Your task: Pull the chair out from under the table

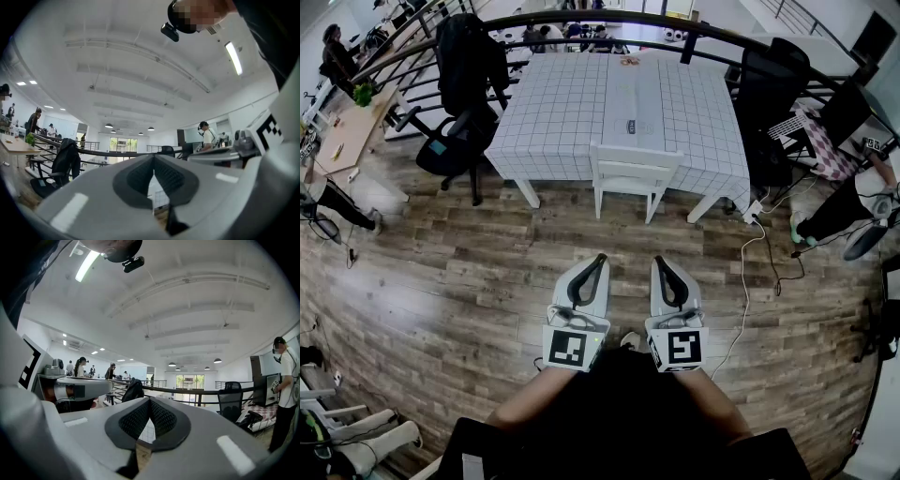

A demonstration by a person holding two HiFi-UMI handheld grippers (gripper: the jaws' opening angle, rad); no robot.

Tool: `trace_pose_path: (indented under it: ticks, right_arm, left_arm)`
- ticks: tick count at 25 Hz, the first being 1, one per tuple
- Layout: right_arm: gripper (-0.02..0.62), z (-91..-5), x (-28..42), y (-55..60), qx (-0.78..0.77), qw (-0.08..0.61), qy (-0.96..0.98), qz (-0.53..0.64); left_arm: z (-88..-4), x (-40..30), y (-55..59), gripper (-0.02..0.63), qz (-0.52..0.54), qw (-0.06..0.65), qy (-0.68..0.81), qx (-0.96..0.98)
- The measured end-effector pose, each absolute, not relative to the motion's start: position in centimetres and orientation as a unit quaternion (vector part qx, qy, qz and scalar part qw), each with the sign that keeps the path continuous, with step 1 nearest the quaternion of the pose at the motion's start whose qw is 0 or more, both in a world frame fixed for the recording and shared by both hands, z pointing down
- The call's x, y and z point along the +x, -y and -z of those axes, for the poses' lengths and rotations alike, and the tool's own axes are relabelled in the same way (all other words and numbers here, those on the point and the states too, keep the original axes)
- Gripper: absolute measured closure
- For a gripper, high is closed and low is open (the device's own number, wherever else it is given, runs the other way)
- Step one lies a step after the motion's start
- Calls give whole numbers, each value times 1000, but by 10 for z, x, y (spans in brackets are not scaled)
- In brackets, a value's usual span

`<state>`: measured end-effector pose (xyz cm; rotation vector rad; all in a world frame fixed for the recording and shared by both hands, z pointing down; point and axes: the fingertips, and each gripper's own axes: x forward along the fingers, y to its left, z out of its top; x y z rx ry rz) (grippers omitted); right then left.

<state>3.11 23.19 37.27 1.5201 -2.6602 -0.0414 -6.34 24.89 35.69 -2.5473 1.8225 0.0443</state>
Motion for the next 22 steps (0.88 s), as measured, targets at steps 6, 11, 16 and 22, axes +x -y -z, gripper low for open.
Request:
trace_pose_path:
  ticks: [6,11,16,22]
  right_arm:
    - [598,-381,55,-243,494,29,869,6]
    - [597,-391,82,-233,502,42,864,-9]
    - [597,-403,120,-234,522,28,852,-21]
    - [597,-409,156,-240,546,14,837,-24]
  left_arm:
    - [-365,-43,-258,595,-15,8,-584,-811]
    - [-363,-32,-249,595,-6,7,-592,-806]
    - [-373,-27,-249,595,10,31,-606,-795]
    - [-382,-11,-245,595,16,29,-615,-788]
